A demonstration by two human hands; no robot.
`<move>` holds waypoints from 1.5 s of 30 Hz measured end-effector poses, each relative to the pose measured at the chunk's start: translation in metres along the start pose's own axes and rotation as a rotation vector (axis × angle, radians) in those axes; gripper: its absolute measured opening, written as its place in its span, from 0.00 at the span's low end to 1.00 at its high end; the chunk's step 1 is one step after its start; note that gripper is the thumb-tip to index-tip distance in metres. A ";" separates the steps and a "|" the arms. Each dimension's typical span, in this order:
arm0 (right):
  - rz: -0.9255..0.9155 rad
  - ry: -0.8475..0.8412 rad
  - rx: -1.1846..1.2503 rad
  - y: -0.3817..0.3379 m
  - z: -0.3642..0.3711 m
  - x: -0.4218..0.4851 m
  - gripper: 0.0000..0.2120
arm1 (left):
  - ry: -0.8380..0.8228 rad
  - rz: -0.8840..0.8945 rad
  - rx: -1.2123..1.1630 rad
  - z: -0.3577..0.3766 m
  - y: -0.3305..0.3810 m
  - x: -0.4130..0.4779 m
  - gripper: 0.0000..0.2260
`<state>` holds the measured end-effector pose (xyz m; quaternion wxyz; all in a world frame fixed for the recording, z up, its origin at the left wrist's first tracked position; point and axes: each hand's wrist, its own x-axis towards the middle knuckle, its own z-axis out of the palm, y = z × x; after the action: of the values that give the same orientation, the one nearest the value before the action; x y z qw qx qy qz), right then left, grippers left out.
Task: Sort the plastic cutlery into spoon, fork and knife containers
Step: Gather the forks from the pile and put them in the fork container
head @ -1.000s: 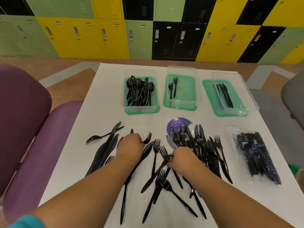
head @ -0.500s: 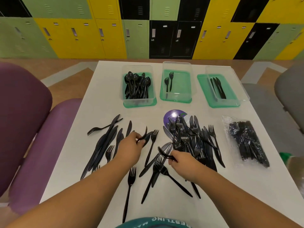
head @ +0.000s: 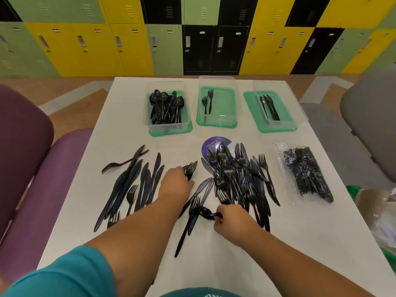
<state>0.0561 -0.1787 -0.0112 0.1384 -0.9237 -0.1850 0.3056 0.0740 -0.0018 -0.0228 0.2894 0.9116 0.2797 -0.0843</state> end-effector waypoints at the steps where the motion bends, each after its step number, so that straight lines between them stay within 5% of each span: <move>1: -0.007 0.012 0.008 0.002 0.000 0.000 0.05 | 0.003 -0.005 0.017 0.000 0.002 0.002 0.17; 6: -0.027 0.018 0.052 0.004 0.001 0.003 0.19 | 0.008 -0.027 0.110 0.000 0.012 0.011 0.16; 14: -0.073 0.038 -0.149 -0.001 0.004 0.008 0.10 | -0.006 0.069 0.262 0.000 0.018 0.008 0.10; 20: -0.039 0.003 -0.155 0.003 0.000 0.004 0.10 | 0.110 0.131 0.111 -0.020 0.005 -0.019 0.10; 32: -0.154 0.040 -0.191 0.002 0.001 0.000 0.08 | 0.078 -0.164 -0.003 -0.021 -0.067 -0.105 0.18; 42: -0.100 0.028 0.086 0.032 -0.018 -0.004 0.15 | 0.057 -0.239 0.069 -0.002 -0.082 -0.128 0.10; 45: -0.083 0.087 0.153 0.047 -0.026 0.000 0.08 | 0.140 -0.182 -0.003 0.001 -0.074 -0.126 0.09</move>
<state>0.0847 -0.2243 -0.0082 0.2290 -0.9145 -0.1929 0.2723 -0.0724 -0.0104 -0.0195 0.2615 0.8857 0.3809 -0.0460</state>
